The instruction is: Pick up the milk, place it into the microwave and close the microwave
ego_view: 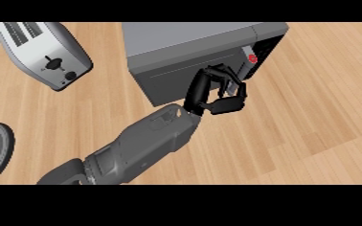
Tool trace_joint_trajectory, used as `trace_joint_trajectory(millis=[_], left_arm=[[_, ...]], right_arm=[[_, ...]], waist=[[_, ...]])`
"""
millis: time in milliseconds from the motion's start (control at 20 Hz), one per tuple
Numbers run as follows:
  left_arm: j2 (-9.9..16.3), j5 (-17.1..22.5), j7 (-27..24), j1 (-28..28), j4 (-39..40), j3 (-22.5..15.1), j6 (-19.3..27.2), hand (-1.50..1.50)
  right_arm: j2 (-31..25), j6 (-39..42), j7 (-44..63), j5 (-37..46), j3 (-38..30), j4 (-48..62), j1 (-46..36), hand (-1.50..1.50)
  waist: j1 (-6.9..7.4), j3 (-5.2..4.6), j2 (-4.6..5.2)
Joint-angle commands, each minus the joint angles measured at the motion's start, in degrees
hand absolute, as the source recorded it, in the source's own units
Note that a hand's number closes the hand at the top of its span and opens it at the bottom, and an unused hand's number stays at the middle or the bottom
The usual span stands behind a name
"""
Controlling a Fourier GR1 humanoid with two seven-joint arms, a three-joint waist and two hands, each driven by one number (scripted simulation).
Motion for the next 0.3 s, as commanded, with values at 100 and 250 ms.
trace_joint_trajectory(millis=[100,250], left_arm=[[0.13,3.34,0.30,3.37,9.79,3.34,1.60,-1.50],[0.13,4.29,0.29,2.48,9.18,2.80,1.63,-1.50]], right_arm=[[-0.68,-0.86,0.89,-0.94,-1.99,-1.66,1.86,-1.50],[-0.92,-0.97,1.44,-1.20,-1.82,-2.39,2.41,-1.50]], waist=[[2.68,-0.10,0.05],[2.51,-0.10,0.11]])
